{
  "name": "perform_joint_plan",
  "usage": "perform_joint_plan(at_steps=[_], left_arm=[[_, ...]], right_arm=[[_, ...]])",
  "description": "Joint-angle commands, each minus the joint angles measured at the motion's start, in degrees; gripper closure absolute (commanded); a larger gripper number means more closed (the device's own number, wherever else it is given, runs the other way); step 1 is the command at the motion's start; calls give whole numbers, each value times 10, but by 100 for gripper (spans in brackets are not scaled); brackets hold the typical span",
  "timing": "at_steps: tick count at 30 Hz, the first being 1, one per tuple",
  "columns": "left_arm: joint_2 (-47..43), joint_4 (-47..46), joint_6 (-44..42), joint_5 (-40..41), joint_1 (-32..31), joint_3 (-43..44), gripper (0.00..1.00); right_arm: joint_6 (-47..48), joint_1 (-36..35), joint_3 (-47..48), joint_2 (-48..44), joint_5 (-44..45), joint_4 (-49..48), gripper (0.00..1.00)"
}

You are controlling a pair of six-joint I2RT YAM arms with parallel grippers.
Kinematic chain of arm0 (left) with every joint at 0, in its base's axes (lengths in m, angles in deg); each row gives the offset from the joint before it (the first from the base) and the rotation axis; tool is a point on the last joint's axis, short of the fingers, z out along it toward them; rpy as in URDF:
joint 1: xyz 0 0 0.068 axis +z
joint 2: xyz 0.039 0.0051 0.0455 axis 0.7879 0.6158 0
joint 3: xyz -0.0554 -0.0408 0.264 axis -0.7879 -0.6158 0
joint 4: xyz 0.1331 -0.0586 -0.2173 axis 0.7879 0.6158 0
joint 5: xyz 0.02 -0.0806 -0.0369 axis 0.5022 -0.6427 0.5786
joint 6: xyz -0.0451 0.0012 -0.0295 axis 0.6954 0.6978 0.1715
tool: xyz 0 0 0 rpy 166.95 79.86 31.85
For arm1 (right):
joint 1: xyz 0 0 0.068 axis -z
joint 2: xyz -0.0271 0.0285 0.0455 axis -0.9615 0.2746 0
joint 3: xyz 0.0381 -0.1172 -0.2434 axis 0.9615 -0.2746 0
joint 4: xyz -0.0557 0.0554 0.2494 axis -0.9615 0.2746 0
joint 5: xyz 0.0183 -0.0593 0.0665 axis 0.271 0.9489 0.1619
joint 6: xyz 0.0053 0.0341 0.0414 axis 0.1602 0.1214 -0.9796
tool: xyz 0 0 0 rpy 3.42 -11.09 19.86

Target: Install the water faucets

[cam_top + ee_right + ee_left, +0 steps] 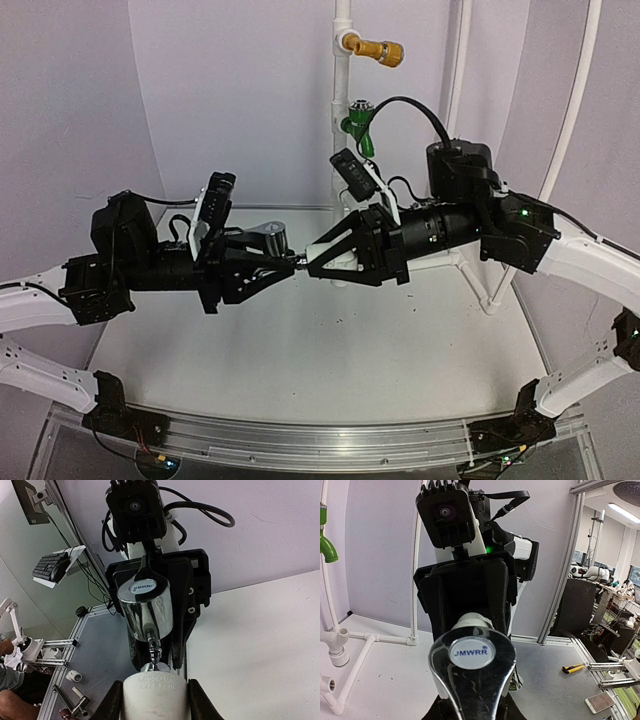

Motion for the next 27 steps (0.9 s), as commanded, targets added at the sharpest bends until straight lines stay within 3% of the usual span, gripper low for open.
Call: perform_joint_plan(at_steps=[1, 9, 17, 27], left_arm=[[8, 23, -20, -10, -2, 5, 100], [-9, 111, -167, 34, -5, 27, 100], [-16, 138, -291, 114, -33, 26, 100], [33, 156, -430, 291, -118, 23, 100]], right_arm=[[-27, -8, 36, 14, -27, -62, 100], [-142, -8, 36, 42, -95, -61, 100], [-263, 15, 70, 77, -107, -62, 100], [-360, 40, 61, 117, -223, -66, 100]])
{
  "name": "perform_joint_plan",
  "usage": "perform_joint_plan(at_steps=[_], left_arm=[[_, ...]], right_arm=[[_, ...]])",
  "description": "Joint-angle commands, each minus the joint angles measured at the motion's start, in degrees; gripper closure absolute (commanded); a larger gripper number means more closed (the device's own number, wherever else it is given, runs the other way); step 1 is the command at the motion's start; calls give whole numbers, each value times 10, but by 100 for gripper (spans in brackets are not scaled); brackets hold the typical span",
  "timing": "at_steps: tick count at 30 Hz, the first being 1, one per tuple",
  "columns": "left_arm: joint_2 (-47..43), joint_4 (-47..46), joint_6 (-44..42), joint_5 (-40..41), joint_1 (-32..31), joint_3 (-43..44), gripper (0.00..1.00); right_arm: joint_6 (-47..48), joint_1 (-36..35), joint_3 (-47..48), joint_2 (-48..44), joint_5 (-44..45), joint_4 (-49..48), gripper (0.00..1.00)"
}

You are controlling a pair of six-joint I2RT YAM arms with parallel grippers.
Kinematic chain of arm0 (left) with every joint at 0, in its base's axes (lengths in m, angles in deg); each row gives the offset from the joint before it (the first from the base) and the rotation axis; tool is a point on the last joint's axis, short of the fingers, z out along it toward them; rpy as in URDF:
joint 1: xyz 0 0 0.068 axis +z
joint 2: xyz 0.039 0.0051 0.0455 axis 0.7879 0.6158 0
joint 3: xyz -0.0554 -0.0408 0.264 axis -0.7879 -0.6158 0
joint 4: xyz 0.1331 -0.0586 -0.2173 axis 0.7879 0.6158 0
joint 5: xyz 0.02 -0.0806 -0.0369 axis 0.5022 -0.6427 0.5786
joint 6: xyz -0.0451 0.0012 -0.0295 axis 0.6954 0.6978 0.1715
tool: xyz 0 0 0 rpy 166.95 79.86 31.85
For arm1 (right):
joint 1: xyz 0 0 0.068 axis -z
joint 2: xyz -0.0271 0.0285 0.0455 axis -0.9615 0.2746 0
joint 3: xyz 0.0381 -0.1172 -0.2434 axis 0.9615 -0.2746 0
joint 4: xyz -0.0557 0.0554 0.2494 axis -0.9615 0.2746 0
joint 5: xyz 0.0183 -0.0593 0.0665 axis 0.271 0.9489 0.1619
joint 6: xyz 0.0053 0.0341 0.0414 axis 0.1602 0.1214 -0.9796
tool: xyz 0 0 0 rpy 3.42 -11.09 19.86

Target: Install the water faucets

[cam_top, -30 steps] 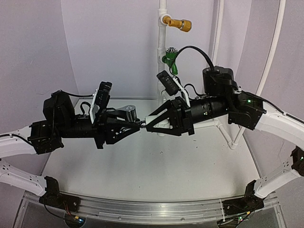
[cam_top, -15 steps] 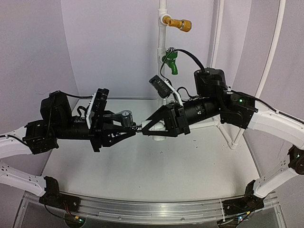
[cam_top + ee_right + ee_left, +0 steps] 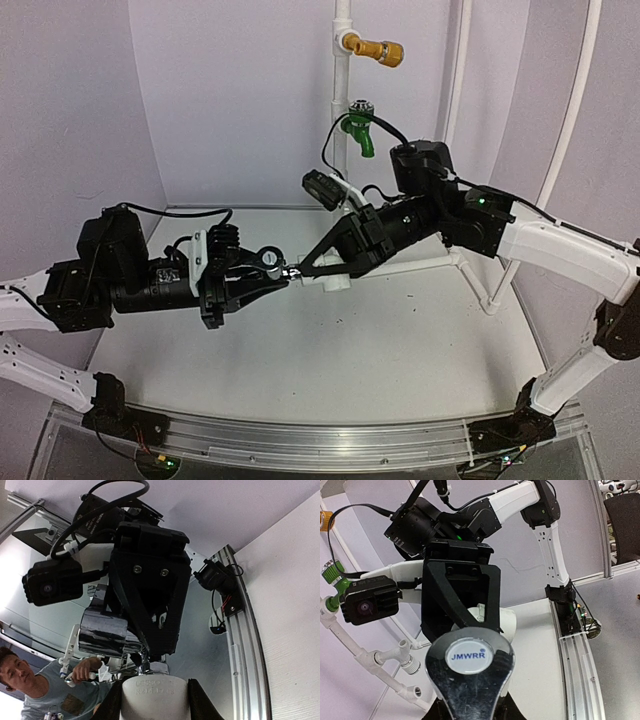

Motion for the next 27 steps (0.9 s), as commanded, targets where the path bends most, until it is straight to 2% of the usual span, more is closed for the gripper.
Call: perform_joint_plan(at_steps=[1, 8, 10, 12, 13, 14, 19, 21, 24, 27], left_arm=[[68, 26, -102, 109, -39, 7, 100], [66, 27, -82, 134, -44, 3, 100], [53, 25, -54, 127, -44, 1, 100], [42, 22, -32, 125, -44, -3, 100], [36, 21, -23, 125, -44, -6, 100], [30, 19, -13, 126, -43, -9, 100], [9, -2, 21, 137, -43, -27, 100], [2, -15, 35, 138, -41, -38, 100], [-8, -40, 61, 131, -31, -52, 100], [-20, -59, 99, 108, -11, -64, 100]], right_arm=[[-93, -5, 22, 30, -42, -67, 100], [-82, 0, 5, 25, -39, -64, 100], [-65, 5, 5, 23, -28, -62, 86], [-54, 13, 6, 21, -19, -62, 79], [-51, 17, 6, 21, -13, -62, 73], [-49, 21, 5, 21, -10, -62, 62], [-45, 34, 5, 22, 3, -62, 33], [-44, 40, 5, 22, 6, -62, 26], [-30, 49, 13, 21, 15, -62, 4], [6, 68, 29, 16, 46, -55, 2]])
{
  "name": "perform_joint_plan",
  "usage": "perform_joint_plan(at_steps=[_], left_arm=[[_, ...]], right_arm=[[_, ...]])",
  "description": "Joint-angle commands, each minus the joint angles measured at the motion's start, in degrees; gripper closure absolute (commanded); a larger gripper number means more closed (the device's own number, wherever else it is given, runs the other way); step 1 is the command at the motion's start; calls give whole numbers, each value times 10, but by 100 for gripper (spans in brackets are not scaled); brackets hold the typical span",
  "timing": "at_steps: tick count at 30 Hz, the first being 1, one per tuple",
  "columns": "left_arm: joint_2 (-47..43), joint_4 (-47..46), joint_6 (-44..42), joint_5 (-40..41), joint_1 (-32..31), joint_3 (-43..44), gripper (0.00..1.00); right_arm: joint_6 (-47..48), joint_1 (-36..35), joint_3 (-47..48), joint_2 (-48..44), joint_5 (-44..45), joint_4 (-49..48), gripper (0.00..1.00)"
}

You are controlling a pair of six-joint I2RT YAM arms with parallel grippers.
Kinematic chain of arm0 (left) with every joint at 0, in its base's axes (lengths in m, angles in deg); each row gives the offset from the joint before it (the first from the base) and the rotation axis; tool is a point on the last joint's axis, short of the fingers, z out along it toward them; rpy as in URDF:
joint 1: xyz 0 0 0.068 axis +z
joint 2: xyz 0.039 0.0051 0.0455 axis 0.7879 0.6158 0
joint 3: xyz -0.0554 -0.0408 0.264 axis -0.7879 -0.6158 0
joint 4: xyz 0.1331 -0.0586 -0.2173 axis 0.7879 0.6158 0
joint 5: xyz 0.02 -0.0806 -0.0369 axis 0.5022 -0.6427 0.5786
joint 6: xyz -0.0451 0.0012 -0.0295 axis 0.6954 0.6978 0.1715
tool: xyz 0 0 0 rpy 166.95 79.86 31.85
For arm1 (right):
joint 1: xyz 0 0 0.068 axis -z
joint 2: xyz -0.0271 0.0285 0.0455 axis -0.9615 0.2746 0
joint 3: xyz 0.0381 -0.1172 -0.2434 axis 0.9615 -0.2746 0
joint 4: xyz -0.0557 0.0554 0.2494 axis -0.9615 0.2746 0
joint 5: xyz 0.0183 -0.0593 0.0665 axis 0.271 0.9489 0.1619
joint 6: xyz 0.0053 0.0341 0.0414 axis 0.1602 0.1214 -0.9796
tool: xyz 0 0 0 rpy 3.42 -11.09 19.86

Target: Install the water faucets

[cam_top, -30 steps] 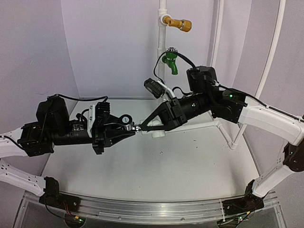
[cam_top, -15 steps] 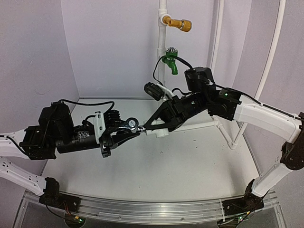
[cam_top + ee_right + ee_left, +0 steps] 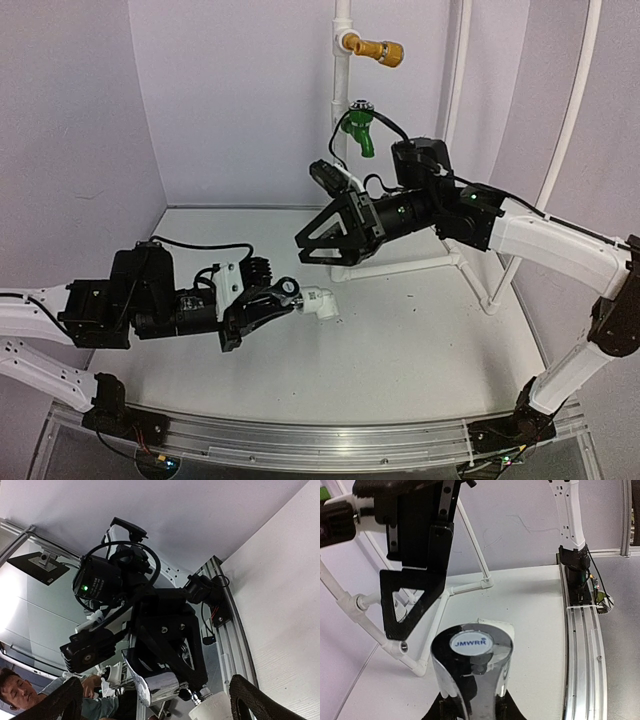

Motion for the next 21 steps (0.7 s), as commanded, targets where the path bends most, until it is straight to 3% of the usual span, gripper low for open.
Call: perform_joint_plan(at_steps=[1, 8, 14, 21], left_arm=[[-35, -67, 78, -22, 30, -4, 100], [-55, -130, 271, -130, 111, -25, 100], [-33, -150, 427, -165, 132, 1, 100], [-21, -240, 561, -263, 161, 7, 100]], right_arm=[[63, 26, 35, -10, 63, -14, 2], [270, 31, 18, -74, 195, 26, 2], [511, 31, -42, -168, 300, 23, 2], [733, 30, -139, -270, 278, 17, 2]])
